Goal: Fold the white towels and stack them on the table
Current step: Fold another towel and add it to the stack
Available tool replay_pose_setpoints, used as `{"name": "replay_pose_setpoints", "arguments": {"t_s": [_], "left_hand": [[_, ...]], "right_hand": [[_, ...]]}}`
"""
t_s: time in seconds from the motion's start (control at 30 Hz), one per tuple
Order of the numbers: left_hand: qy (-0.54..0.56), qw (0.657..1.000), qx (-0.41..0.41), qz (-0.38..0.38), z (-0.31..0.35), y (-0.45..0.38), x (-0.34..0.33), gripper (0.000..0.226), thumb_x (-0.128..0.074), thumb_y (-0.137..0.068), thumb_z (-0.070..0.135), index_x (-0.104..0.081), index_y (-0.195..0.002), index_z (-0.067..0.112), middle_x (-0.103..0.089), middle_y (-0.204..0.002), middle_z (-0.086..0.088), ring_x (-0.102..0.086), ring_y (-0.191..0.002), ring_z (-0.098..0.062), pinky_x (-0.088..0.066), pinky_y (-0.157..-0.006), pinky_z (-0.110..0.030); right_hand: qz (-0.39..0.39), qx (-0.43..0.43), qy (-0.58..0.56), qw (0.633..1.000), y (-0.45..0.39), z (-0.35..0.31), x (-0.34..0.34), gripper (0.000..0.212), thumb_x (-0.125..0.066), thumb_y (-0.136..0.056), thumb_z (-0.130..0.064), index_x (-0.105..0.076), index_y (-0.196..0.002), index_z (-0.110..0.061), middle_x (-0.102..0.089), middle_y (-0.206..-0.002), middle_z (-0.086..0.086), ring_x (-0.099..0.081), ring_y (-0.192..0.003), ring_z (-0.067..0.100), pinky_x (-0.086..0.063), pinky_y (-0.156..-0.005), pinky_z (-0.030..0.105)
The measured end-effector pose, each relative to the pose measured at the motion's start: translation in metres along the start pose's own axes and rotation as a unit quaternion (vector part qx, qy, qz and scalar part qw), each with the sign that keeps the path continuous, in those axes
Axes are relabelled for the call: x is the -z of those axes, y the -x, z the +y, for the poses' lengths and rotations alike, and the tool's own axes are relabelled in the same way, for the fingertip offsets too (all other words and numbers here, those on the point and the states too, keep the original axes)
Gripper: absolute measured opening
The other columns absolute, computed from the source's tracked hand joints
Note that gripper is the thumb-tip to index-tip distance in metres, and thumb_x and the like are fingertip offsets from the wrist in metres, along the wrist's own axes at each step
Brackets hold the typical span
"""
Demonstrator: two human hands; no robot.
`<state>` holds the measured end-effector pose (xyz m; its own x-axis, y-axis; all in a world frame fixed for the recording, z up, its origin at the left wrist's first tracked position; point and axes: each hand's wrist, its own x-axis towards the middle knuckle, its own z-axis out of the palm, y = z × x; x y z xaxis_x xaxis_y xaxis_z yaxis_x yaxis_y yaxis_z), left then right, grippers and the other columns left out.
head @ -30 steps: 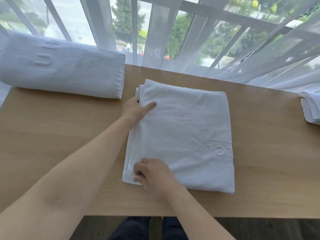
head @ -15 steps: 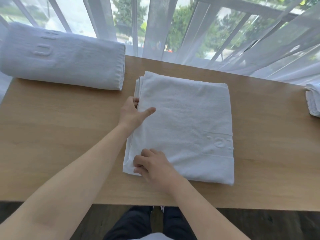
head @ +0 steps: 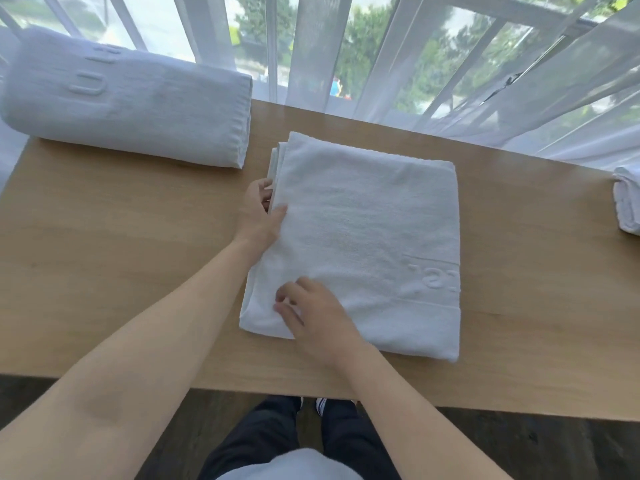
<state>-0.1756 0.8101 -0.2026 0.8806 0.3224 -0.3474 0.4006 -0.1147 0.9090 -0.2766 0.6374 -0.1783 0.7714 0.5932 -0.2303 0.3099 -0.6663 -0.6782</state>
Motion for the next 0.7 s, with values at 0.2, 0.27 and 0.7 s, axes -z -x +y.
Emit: {"name": "replay_pose_setpoints", "arguments": {"t_s": [0.2,0.27,0.7], "left_hand": [[-0.156,0.986,0.009,0.053,-0.027,0.076,0.008,0.035,-0.071,-0.084,0.056,-0.057,-0.106,0.033,-0.056,-0.094,0.010,-0.056,-0.079,-0.001,-0.041,-0.064,-0.015],[-0.163,0.985,0.046,0.044,-0.034,0.096,0.013,0.042,-0.071,-0.082,0.060,-0.054,-0.108,0.032,-0.058,-0.091,0.010,-0.058,-0.080,-0.004,-0.042,-0.064,-0.019],[-0.159,0.973,0.127,0.107,-0.047,0.132,0.037,0.024,-0.081,-0.082,0.039,-0.065,-0.080,0.021,-0.068,-0.086,0.003,-0.063,-0.085,-0.020,-0.042,-0.063,-0.025]], "right_hand": [[0.170,-0.114,0.112,0.972,0.023,0.054,0.039,0.021,-0.059,-0.092,-0.018,-0.062,-0.113,-0.017,-0.057,-0.111,-0.001,-0.051,-0.105,0.023,-0.035,-0.091,0.033],[0.196,-0.137,0.140,0.961,0.031,0.071,0.049,0.027,-0.061,-0.091,-0.018,-0.062,-0.118,-0.018,-0.056,-0.119,0.001,-0.049,-0.114,0.025,-0.029,-0.094,0.034],[0.135,-0.147,0.233,0.952,0.055,0.122,0.072,0.057,-0.031,-0.099,-0.051,-0.037,-0.150,-0.028,-0.037,-0.157,0.001,-0.032,-0.142,0.026,-0.021,-0.114,0.046]]}}
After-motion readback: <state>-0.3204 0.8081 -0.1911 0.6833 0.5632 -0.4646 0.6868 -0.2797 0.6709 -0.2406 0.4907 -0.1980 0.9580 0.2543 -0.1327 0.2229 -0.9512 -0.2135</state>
